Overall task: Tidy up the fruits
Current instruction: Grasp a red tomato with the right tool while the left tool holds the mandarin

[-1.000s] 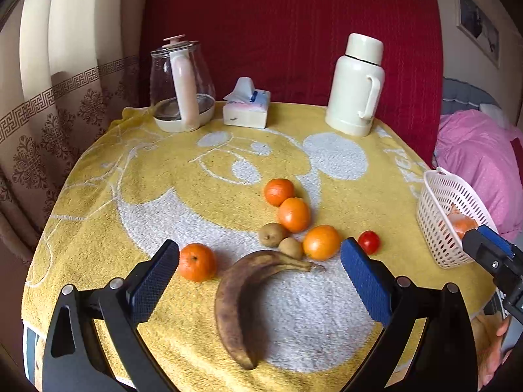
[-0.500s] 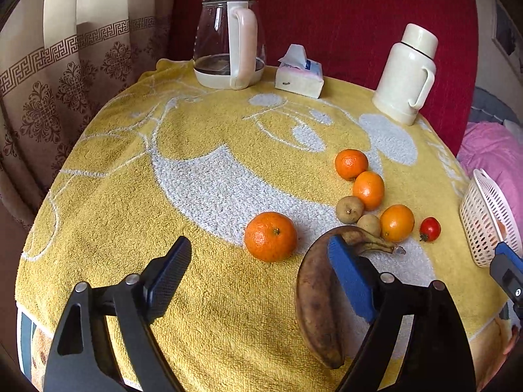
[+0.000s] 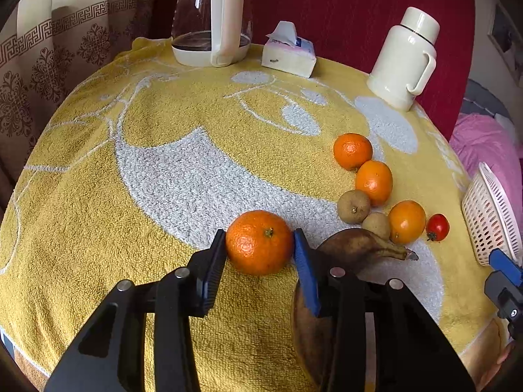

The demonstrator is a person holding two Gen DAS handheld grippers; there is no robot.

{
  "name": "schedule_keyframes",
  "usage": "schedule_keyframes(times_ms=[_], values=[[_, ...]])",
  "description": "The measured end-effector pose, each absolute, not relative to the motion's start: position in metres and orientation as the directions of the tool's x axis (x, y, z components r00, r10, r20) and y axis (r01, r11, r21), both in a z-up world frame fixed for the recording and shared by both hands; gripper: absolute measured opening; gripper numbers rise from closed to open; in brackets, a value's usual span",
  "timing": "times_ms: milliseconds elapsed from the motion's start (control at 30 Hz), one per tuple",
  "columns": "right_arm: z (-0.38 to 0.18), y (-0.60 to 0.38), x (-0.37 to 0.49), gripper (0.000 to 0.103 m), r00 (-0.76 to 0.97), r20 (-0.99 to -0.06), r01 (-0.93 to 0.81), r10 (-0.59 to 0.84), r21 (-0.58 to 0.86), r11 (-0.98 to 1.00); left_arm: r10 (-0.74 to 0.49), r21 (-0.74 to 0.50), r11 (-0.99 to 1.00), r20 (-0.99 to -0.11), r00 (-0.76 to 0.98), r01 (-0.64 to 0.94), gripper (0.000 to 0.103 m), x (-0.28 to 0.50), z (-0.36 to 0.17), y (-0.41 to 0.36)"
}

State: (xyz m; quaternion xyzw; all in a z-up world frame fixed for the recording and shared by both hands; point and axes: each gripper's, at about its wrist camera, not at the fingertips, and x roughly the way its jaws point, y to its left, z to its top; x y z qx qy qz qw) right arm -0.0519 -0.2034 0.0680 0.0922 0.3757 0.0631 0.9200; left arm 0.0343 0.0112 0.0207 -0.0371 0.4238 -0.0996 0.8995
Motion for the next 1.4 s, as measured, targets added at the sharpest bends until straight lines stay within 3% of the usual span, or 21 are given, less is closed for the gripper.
schedule_keyframes(times_ms=[300,500,1000,1400], values=[[0.059,-0.204,-0.031,0.078,0.693,-0.71,-0.01,0.127,0.167,0.986,-0.208,-0.167,0.978,-0.73,0.652,0.125,0.041,0.026,0.025,0.02],[0.047,-0.205,-0.007,0.06,0.665,-0.742,0.0,0.08,0.108,0.994,-0.216,-0.18,0.976,-0.706,0.674,0.123,0.041,0.017,0.034,0.026],[0.025,-0.209,0.026,0.032,0.613,-0.788,0.001,0.055,0.07,0.998,-0.224,-0.185,0.974,-0.706,0.672,0.131,0.041,0.014,0.036,0.025],[0.052,-0.204,-0.001,0.031,0.676,-0.726,-0.041,0.129,0.137,0.99,-0.217,-0.176,0.976,-0.701,0.679,0.13,0.041,0.007,0.041,0.021]])
